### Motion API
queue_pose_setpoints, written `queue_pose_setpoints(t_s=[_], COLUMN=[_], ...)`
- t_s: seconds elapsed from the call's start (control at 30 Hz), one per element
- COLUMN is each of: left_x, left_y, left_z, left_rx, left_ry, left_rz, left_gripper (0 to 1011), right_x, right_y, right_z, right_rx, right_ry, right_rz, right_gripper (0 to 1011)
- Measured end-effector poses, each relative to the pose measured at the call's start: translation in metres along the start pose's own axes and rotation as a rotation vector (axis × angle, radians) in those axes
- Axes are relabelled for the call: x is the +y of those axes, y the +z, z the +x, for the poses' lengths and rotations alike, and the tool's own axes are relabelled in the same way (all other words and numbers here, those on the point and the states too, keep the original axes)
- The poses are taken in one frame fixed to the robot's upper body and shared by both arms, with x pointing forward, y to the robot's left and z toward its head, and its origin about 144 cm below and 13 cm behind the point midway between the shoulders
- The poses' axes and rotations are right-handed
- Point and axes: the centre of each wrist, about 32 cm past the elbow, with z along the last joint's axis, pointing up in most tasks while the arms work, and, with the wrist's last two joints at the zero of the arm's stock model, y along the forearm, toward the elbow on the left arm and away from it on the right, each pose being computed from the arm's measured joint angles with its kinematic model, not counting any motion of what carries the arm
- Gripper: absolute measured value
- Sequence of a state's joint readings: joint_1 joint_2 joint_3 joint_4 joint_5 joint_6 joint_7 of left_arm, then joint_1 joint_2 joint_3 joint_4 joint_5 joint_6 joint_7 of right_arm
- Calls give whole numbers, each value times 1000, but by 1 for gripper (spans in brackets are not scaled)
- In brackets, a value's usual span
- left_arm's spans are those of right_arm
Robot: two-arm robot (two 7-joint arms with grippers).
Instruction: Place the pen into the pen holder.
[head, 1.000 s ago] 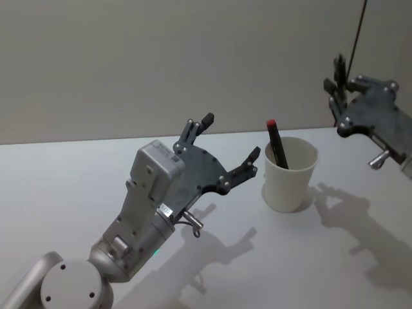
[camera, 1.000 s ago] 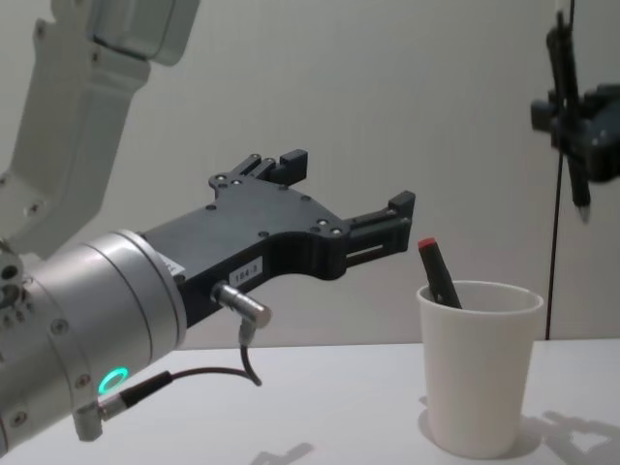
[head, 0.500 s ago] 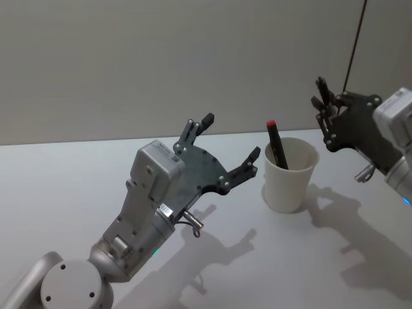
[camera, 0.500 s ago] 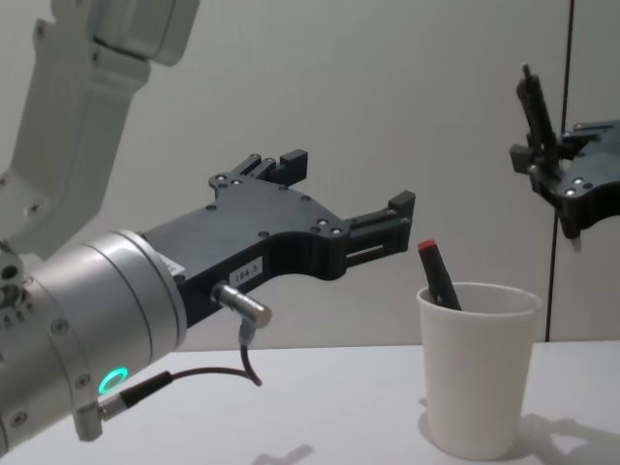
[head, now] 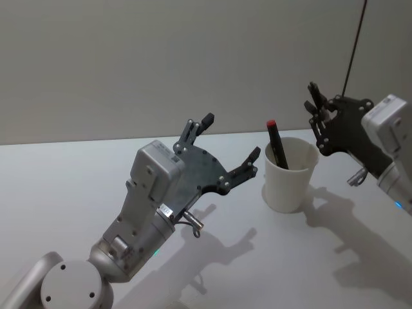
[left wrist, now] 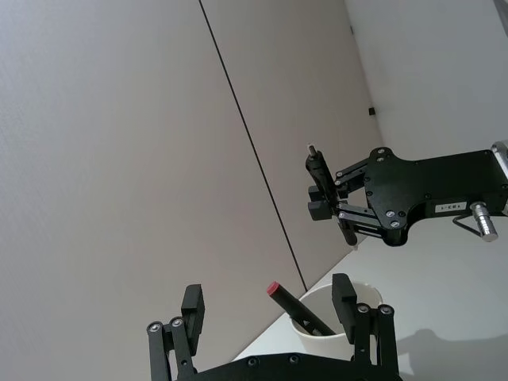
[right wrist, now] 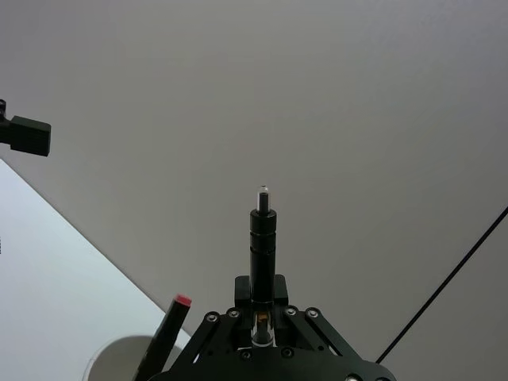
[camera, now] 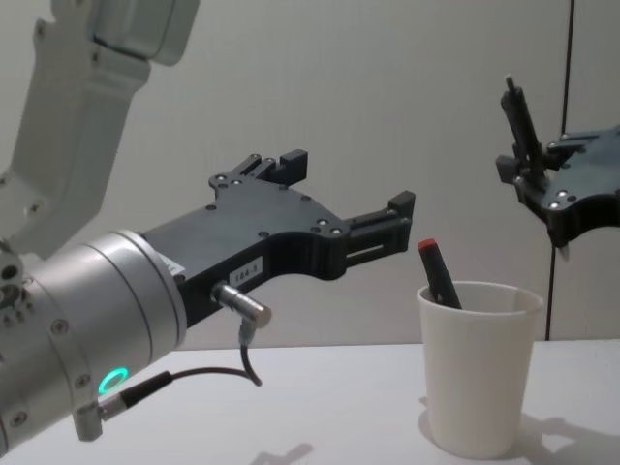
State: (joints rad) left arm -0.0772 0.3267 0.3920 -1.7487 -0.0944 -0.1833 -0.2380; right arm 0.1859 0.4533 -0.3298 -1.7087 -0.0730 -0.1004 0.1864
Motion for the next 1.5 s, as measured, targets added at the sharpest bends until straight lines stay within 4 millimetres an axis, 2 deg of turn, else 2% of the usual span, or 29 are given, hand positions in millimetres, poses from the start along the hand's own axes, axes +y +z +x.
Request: queue_pose_setpoints(t_s=[0.87, 1.5], left_x=[0, 0], left_y=[0, 0], left_z=[0, 0], left_rx=[0, 0], left_ry=[0, 0], left_rz=[0, 0], left_gripper=[1001, 1001], right_x=[9, 21], right_y=[-4, -16], right_z=[-10, -19], right_rx=[142, 247], right_ry=[3, 51], right_rz=[47, -1], right_gripper=[131, 131])
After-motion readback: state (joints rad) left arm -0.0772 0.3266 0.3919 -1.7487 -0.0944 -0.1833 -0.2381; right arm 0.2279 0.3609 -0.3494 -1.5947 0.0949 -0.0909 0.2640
